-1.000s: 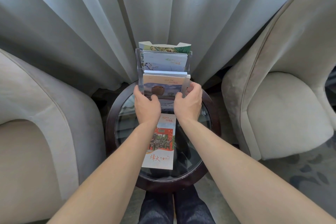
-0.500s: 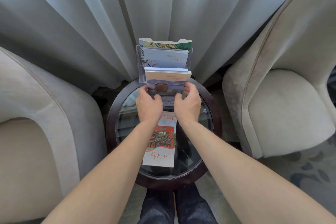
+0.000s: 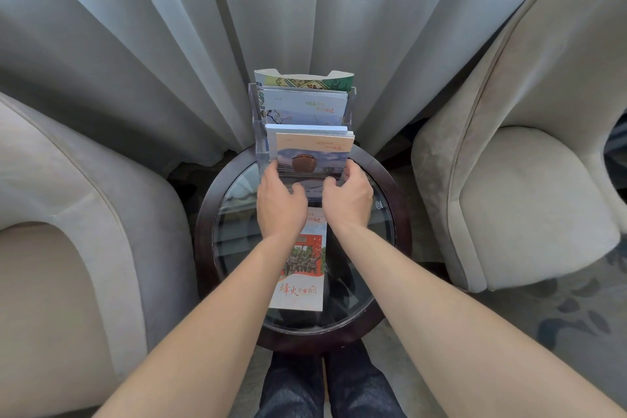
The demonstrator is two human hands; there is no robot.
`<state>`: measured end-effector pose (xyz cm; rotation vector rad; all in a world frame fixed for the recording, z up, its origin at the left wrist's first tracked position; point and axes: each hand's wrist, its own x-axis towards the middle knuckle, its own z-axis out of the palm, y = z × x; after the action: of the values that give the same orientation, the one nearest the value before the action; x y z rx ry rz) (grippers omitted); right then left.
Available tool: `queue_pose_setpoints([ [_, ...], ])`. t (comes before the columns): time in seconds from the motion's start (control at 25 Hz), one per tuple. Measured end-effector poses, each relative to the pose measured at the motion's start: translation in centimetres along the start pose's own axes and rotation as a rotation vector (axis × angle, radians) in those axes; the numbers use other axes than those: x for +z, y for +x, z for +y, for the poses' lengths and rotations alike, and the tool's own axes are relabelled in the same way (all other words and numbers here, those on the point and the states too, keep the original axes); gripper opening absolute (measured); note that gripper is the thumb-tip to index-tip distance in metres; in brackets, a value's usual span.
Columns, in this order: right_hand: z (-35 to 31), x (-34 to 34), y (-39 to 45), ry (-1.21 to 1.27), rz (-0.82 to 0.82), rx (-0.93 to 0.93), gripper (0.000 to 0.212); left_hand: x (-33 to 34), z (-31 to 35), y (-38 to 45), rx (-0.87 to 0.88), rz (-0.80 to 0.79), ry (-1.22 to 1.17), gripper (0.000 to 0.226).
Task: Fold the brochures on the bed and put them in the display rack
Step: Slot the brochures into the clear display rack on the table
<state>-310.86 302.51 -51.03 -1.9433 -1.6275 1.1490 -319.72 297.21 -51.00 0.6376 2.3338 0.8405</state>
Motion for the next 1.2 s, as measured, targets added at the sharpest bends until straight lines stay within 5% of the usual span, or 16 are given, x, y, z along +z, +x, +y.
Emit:
queue_pose_setpoints([
  [0.36, 0.4, -0.1, 0.5, 0.034, -0.012, 0.032, 0.068, -0.6, 0.3, 0.4, -0.050, 0.047, -0.096, 0.074],
  [1.2, 0.6, 0.5, -0.1, 0.045, 0.038, -0.005, 0.057, -0.2, -0.7, 0.4, -0.038, -0.005, -0.172, 0.055],
])
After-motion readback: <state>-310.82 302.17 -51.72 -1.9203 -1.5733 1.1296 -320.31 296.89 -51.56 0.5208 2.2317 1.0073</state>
